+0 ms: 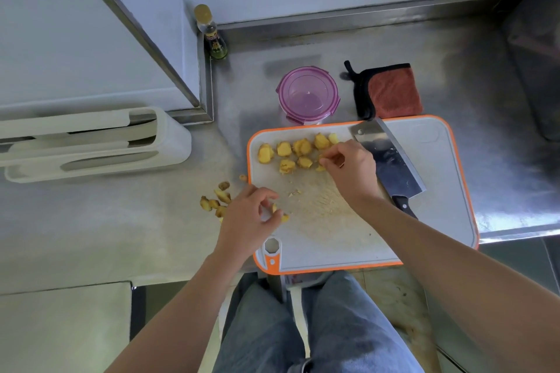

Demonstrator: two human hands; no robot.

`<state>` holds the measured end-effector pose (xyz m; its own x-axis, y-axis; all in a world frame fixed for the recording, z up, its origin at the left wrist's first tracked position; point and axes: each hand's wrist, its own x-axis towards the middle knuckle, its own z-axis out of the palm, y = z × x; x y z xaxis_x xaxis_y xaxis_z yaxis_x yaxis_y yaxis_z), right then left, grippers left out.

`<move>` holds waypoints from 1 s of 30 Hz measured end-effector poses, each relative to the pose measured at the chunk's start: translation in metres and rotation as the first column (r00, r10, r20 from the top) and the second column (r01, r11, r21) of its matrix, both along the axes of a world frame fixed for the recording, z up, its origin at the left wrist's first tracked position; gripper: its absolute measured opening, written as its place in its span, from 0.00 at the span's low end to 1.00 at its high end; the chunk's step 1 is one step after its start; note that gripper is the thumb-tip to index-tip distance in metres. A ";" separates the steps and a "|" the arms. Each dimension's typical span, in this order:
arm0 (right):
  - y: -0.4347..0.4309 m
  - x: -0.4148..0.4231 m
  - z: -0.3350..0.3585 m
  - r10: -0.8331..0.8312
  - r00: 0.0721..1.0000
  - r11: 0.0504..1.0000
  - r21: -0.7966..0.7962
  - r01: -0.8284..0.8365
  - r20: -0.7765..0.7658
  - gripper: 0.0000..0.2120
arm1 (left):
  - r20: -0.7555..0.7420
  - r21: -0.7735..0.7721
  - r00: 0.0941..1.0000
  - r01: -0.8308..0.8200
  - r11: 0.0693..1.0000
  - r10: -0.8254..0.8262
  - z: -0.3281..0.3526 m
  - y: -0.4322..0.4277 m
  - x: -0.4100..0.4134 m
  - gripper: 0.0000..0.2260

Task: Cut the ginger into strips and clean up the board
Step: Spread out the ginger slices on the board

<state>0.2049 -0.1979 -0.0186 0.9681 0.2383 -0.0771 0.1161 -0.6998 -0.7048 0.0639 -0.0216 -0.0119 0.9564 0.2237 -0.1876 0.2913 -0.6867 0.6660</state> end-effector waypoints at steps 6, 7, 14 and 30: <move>0.011 -0.046 0.005 0.470 0.881 0.879 0.058 -0.473 0.056 0.02 | 0.001 0.023 0.996 -0.093 0.995 0.093 -0.004 -0.001 -0.011 0.08; 0.014 -0.056 0.000 0.527 0.849 0.850 0.008 -0.527 0.044 0.03 | 0.005 0.024 0.995 -0.102 0.994 0.102 -0.004 -0.002 -0.011 0.07; 0.018 -0.081 -0.016 0.506 0.862 0.848 -0.163 -0.504 -0.032 0.03 | -0.027 0.122 0.992 -0.116 0.986 0.121 -0.005 -0.010 -0.003 0.03; 0.010 -0.071 -0.011 0.444 0.892 0.895 -0.017 -0.447 -0.092 0.09 | -0.062 0.411 0.997 0.064 0.909 -0.042 -0.001 -0.007 -0.007 0.03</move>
<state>0.1343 -0.1880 -0.0294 0.7509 0.6383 -0.1696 0.3635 -0.6138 -0.7008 0.0565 -0.0284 -0.0125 0.9607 0.2409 -0.1379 0.2727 -0.9123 0.3056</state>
